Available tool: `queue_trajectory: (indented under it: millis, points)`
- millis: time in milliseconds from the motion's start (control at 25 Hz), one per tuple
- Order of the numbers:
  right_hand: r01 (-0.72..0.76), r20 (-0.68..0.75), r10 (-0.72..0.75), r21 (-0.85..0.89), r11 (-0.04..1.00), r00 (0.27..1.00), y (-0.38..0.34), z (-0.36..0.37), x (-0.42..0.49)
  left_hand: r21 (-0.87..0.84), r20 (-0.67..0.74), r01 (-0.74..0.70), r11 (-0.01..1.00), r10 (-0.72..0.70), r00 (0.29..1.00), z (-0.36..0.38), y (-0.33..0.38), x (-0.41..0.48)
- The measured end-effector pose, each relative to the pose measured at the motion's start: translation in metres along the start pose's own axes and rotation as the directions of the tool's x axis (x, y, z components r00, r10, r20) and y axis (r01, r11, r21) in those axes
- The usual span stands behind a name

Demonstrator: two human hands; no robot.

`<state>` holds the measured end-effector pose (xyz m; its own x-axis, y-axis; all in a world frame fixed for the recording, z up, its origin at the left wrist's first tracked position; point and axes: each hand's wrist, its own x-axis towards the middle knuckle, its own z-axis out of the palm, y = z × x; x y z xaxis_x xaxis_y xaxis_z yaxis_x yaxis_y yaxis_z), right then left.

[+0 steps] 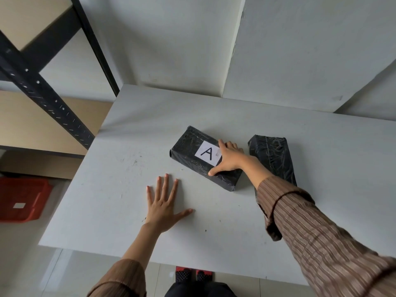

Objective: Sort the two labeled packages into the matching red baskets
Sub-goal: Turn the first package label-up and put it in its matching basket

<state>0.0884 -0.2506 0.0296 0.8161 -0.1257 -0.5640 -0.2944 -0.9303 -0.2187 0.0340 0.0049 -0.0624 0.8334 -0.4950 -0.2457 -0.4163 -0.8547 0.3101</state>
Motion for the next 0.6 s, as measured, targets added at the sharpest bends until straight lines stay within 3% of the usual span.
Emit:
queue_trajectory:
  millis: [160, 280, 400, 480, 520, 600]
  points:
    - [0.077, 0.081, -0.069, -0.097, 0.992, 0.994, 0.002, -0.006, 0.011, -0.026, -0.05, -0.015, 1.0, 0.014, 0.999, -0.001, 0.0, -0.004]
    - [0.11, 0.067, -0.107, -0.04, 0.993, 0.992, 0.007, 0.0, 0.006, -0.133, -0.125, 0.039, 0.99, -0.055, 0.991, -0.011, 0.0, -0.003]
    - [0.058, -0.216, -0.035, 0.1, 0.993, 0.976, 0.015, 0.023, -0.011, -0.229, -0.186, 0.052, 0.972, -0.096, 0.978, -0.027, 0.001, 0.012]
    - [0.003, -0.454, 0.091, 0.202, 0.979, 0.886, 0.019, 0.044, -0.023, -0.229, -0.211, 0.013, 0.973, -0.063, 0.975, -0.039, 0.003, 0.027]
    - [-0.015, -0.509, 0.172, 0.297, 0.955, 0.843, 0.018, 0.054, -0.028, -0.219, -0.207, -0.01, 0.976, -0.037, 0.978, -0.044, 0.004, 0.035]
    - [-0.044, -0.476, 0.338, 0.528, 0.848, 0.812, 0.014, 0.068, -0.035, -0.205, -0.176, -0.047, 0.978, 0.01, 0.984, -0.049, 0.007, 0.046]
